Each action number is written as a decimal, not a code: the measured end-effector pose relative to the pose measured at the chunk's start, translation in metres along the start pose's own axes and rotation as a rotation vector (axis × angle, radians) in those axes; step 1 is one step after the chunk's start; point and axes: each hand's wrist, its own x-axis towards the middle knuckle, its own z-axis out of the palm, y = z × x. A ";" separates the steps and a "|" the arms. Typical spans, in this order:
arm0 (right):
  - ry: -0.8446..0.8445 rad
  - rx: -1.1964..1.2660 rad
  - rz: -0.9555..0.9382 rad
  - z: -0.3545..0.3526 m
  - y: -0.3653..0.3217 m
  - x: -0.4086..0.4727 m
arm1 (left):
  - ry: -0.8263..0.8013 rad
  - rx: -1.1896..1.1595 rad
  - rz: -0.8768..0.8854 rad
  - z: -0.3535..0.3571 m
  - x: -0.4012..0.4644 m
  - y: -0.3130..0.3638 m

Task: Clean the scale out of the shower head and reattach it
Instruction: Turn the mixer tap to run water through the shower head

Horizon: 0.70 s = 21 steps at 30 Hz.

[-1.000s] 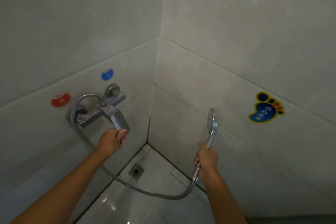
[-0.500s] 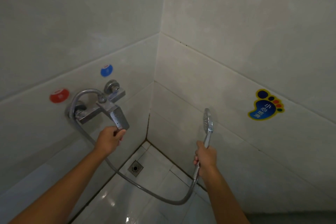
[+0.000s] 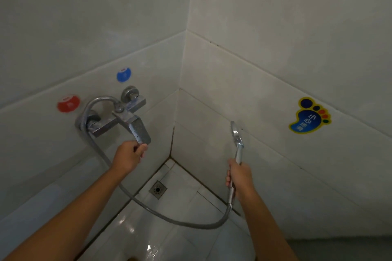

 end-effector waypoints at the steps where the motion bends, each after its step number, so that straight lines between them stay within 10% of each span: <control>1: 0.015 -0.069 -0.035 -0.001 0.001 0.000 | 0.001 0.000 0.001 0.000 0.000 0.000; 9: 0.092 -0.317 -0.143 -0.002 0.008 0.000 | -0.004 -0.030 0.006 0.000 -0.003 0.002; 21: -0.113 0.120 0.103 0.002 -0.006 -0.012 | 0.003 -0.042 0.009 0.001 -0.003 0.001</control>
